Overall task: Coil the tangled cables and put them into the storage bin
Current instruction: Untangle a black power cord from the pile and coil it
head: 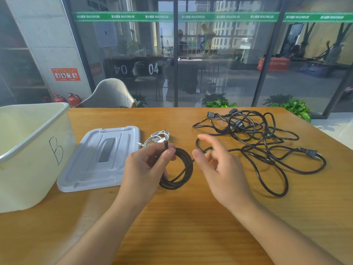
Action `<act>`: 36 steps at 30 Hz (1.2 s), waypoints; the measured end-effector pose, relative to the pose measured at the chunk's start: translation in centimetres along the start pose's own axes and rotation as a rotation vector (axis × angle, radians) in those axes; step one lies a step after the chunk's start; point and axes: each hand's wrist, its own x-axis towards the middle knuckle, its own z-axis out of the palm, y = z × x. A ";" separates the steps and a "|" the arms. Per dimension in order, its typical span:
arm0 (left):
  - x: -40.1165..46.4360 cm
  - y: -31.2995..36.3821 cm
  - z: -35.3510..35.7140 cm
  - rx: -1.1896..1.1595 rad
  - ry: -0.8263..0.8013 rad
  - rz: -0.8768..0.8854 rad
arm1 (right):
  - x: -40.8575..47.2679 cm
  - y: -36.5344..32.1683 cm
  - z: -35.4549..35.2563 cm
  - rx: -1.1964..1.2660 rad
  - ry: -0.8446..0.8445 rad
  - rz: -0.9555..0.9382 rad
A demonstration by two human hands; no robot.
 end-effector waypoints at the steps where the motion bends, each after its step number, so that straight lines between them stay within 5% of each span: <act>1: 0.0 0.1 0.0 -0.009 0.003 -0.001 | 0.1 0.1 -0.2 0.010 0.052 0.033; 9: -0.4 0.4 0.6 -0.029 0.042 0.013 | 0.4 0.4 0.0 0.022 0.053 0.146; 17: -0.2 0.1 0.2 0.148 0.042 0.109 | 0.3 -0.9 0.4 0.636 -0.308 0.380; 27: -0.1 0.1 0.3 0.056 -0.019 0.092 | 0.4 -0.5 0.5 0.964 -0.341 0.505; 36: -0.1 0.5 0.5 -0.030 -0.106 0.041 | 0.4 -0.2 0.4 1.128 -0.408 0.434</act>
